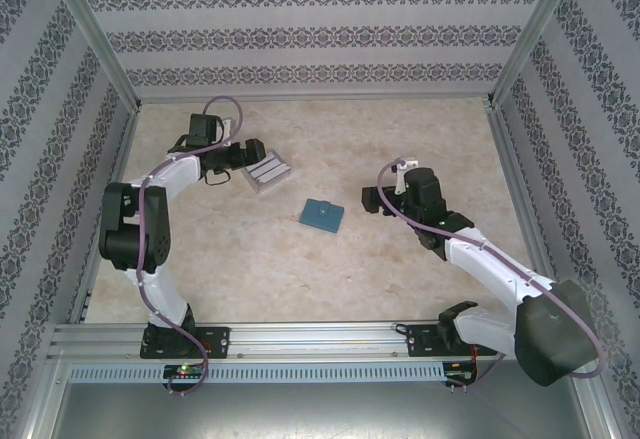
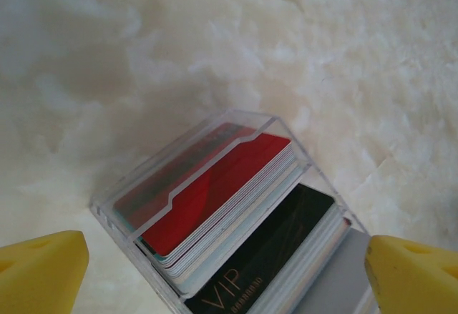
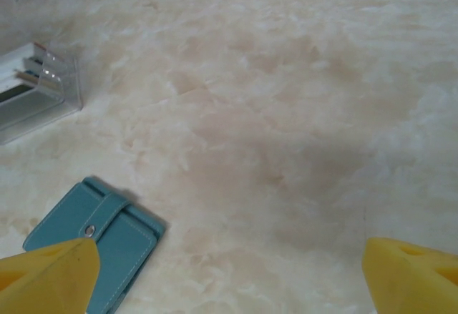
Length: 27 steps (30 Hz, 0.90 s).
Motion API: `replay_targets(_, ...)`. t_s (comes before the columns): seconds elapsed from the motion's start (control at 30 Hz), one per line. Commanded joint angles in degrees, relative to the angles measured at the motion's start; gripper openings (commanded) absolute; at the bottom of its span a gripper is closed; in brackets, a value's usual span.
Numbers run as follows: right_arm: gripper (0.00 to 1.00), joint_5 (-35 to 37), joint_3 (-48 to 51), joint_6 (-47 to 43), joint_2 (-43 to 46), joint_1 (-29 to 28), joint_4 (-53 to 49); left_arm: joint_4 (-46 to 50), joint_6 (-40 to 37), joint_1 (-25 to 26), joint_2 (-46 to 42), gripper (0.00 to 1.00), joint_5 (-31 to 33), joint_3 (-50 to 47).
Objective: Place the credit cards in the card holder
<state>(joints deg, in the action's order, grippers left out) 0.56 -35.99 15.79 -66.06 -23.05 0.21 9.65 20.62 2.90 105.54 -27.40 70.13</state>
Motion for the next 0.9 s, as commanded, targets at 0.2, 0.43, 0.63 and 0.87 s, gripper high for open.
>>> replay_targets(0.2,0.95,8.8,-3.6,0.0,1.4,-6.9,-4.5,-7.2,7.2,0.8,4.7,1.00,-8.3,-0.4)
replay_targets(0.43,0.98,15.1,-2.1,7.7,2.8,-9.6,-3.6,-18.1,17.1,4.9,2.0,1.00,-12.7,-7.6)
replay_targets(0.63,0.98,10.3,-2.5,16.2,1.2,-10.1,-1.3,-27.9,27.2,15.2,-6.1,1.00,-3.7,-17.3)
replay_targets(0.87,0.98,9.1,-3.1,23.9,-2.3,-10.1,0.3,-27.2,29.7,24.9,-10.0,1.00,-1.3,-14.8)
